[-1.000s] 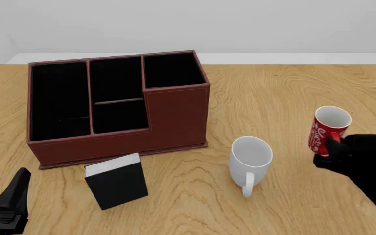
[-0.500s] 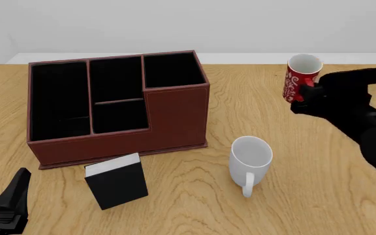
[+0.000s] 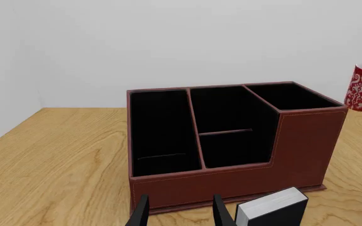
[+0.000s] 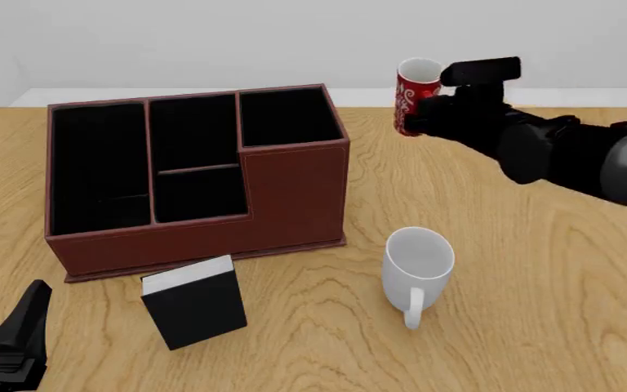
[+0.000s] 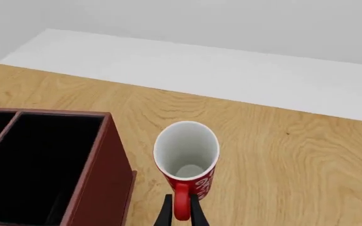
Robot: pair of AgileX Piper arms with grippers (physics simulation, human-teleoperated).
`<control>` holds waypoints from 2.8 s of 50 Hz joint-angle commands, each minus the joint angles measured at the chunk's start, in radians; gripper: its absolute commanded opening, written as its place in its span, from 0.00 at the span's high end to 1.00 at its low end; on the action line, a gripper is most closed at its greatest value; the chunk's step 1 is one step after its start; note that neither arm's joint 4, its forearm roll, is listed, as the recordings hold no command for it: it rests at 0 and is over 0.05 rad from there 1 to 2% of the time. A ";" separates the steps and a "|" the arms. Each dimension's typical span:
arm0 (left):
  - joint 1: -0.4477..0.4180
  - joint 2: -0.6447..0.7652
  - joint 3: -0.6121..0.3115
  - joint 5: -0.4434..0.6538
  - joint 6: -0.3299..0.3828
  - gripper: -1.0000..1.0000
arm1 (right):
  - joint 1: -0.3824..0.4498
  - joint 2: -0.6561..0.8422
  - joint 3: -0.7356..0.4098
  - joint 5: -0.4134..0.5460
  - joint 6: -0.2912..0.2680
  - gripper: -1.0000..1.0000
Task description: Pick up the red mug and place it to the right of the caddy.
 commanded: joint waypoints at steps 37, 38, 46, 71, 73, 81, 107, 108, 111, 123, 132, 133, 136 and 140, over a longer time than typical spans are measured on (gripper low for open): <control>0.000 0.000 0.000 0.000 0.000 0.00 | 0.058 0.288 -0.169 0.054 0.080 1.00; 0.000 0.000 0.000 0.000 0.000 0.00 | 0.058 0.291 -0.170 0.054 0.080 1.00; 0.000 0.000 0.000 0.000 0.000 0.00 | 0.058 0.318 -0.172 0.052 0.081 1.00; 0.000 0.000 0.000 0.000 0.000 0.00 | 0.051 0.370 -0.167 0.034 0.082 1.00; 0.000 0.000 0.000 0.000 0.000 0.00 | 0.054 0.371 -0.164 0.031 0.082 1.00; 0.000 0.000 0.000 0.000 0.000 0.00 | 0.057 0.379 -0.159 0.027 0.085 1.00; 0.000 0.000 0.000 0.000 0.000 0.00 | 0.057 0.402 -0.150 0.018 0.089 1.00; 0.000 0.000 0.000 0.000 0.000 0.00 | 0.056 0.403 -0.150 0.019 0.093 1.00; 0.000 0.000 0.000 0.000 0.000 0.00 | 0.055 0.404 -0.149 0.018 0.091 1.00; 0.000 0.000 0.000 0.000 0.000 0.00 | 0.056 0.415 -0.140 0.013 0.092 1.00; 0.000 0.000 0.000 0.000 0.000 0.00 | 0.057 0.415 -0.124 0.007 0.098 1.00; 0.000 0.000 0.000 0.000 0.000 0.00 | 0.057 0.414 -0.121 0.005 0.102 1.00; 0.000 0.000 0.000 0.000 0.000 0.00 | 0.059 0.415 -0.112 0.001 0.107 1.00; 0.000 0.000 0.000 0.000 0.000 0.00 | 0.062 0.411 -0.102 0.000 0.107 1.00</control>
